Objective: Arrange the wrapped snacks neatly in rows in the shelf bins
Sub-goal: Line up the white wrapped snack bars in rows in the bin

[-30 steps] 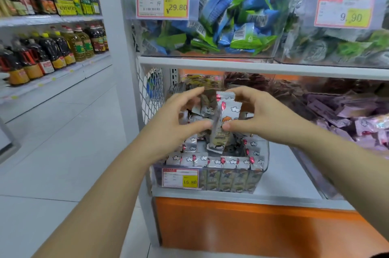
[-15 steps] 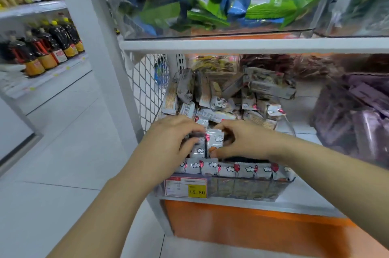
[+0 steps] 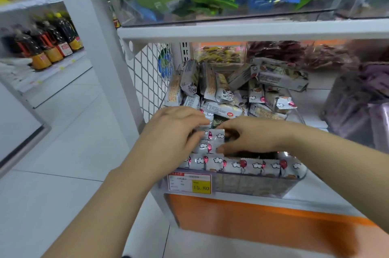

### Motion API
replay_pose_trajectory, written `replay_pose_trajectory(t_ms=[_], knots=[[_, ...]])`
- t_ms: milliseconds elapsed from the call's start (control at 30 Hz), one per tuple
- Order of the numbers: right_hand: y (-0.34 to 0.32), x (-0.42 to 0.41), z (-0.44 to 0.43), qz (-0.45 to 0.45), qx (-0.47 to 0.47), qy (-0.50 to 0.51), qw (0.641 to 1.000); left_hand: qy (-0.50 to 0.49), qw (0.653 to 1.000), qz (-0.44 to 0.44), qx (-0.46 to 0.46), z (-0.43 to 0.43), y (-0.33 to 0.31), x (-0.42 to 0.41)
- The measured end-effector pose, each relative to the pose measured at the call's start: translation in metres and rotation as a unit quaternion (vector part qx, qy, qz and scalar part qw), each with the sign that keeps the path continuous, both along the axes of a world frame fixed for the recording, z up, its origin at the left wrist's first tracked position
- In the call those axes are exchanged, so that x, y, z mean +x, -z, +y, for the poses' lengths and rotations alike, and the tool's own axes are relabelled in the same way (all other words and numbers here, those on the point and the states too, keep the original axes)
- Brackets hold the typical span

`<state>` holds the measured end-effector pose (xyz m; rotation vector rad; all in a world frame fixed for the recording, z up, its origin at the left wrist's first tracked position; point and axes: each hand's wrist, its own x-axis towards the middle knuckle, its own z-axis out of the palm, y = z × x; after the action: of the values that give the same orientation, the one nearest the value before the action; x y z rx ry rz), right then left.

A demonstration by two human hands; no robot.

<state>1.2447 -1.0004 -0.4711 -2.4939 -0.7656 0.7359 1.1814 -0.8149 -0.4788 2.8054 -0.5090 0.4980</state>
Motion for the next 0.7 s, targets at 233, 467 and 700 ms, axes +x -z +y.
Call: replay_pose_trajectory(t_ms=[233,467,700], knots=[[-0.012,-0.003,-0.017,0.043,0.068,0.055,0.995,-0.007,0.992,0.104,0.07,-0.019,0.0,0.009],[-0.034,0.028,-0.007,-0.152,0.161,0.177,0.959,0.0,0.994,0.106,0.042,-0.014,0.004,0.008],[-0.019,0.045,0.025,-0.169,0.159,0.238,0.943,0.003,0.994,0.105,0.041,-0.014,0.005,0.01]])
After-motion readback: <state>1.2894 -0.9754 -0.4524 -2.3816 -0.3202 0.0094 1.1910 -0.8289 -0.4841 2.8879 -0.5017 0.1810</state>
